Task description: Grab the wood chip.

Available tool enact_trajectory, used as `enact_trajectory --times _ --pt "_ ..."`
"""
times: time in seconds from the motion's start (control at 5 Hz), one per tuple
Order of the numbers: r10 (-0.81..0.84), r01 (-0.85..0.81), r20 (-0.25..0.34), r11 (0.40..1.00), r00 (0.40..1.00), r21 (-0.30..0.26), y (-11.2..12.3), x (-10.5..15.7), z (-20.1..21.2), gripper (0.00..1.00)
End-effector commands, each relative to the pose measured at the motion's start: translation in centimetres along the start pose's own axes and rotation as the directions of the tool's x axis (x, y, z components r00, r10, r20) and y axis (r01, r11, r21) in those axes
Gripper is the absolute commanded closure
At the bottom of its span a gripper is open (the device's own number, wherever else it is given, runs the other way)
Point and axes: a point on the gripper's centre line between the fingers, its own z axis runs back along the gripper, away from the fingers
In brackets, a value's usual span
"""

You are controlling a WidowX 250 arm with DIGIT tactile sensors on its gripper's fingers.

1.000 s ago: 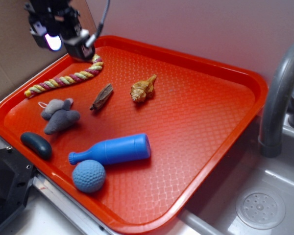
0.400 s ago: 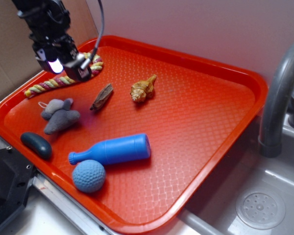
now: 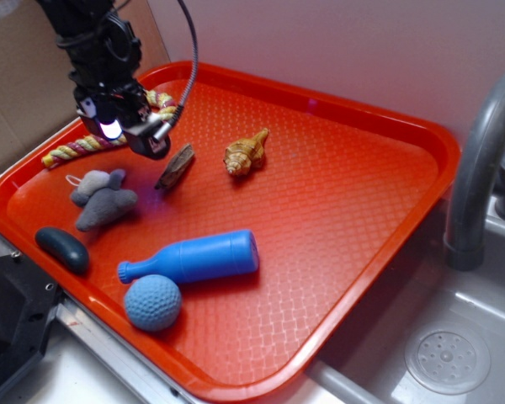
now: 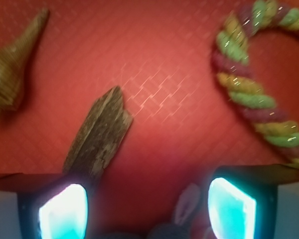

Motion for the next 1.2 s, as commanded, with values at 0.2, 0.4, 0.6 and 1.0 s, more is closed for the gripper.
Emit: enact_trajectory --times 0.2,0.4,0.6,1.0 --pt "0.135 -0.135 0.019 0.991 0.991 0.016 -1.2 0.3 0.7 0.0" --pt "0.159 -0.158 -0.007 0.987 0.987 0.029 -1.4 0.7 0.0 0.0" --pt "0.173 -0.172 -0.015 0.985 0.985 0.016 -1.6 1.1 -0.1 0.0" --pt "0.178 -0.177 -0.032 0.984 0.984 0.018 -1.4 2.4 -1.5 0.0"
